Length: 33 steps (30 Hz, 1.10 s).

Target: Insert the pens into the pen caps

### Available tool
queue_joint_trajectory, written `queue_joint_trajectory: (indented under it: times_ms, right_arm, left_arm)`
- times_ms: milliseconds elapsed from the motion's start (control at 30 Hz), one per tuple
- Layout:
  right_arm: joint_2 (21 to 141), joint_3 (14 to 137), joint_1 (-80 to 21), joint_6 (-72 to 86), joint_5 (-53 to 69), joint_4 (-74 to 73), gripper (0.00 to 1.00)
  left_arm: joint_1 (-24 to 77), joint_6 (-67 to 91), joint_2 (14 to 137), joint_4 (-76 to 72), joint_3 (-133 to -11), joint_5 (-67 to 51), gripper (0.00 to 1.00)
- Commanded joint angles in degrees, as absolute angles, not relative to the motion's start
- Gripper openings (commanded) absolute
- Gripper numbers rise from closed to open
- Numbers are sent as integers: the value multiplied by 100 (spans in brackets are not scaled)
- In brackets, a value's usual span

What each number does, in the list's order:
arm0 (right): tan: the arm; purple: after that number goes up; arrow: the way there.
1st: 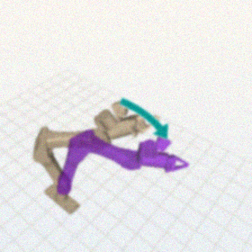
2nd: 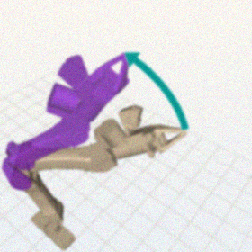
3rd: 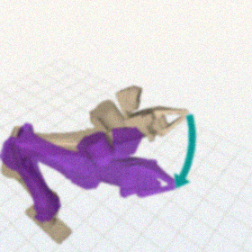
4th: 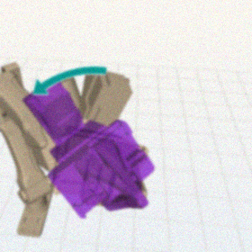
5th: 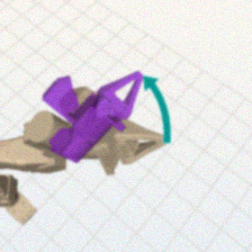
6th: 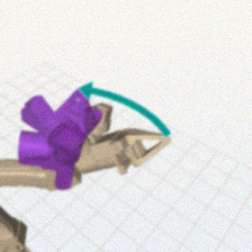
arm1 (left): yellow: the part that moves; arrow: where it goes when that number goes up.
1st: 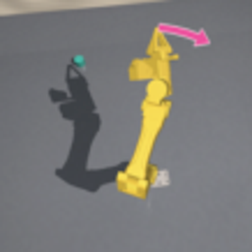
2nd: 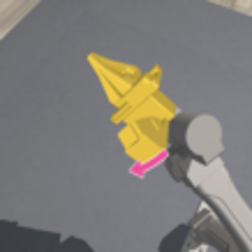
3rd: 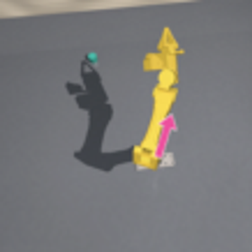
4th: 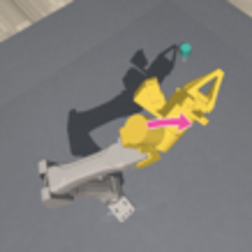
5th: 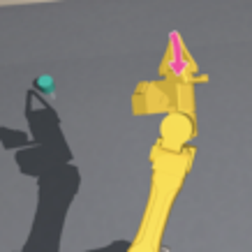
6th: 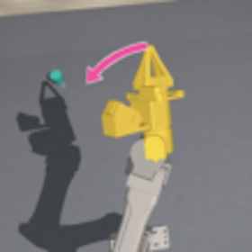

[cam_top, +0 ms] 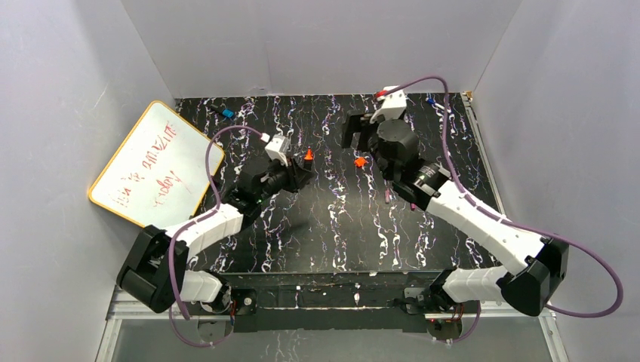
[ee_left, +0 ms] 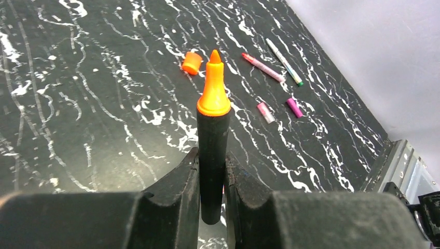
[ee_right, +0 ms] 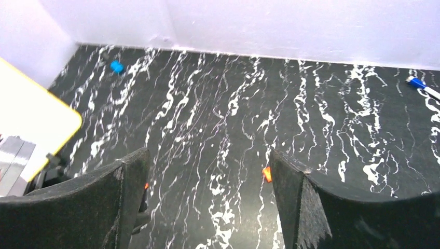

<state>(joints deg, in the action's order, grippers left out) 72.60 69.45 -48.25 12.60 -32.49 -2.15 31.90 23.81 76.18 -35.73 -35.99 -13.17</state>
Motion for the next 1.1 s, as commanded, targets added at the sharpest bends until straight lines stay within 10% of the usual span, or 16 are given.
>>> queue_joint_trajectory:
  times_ms: [0,267,767,1067]
  right_arm:
    - [7130,7094,-4392,1776,-3522,70,95]
    - [8075,7976,-3427,2948,-2914,-1751,98]
    - [10660,9848,-3006,3788,-2209,-4024,66]
    - [11333,10137,-2892,5387,-2173,-4659,76]
  left_arm:
    - [2619,2147,7294,-2951,-3646,-1794,0]
    - [2251,781,7172,-1431,-4098,-2014,0]
    - [2206,659,7068,-1840,-3952,-2378,0]
    - [2212,637,7025,-1803,-3964,-2313,0]
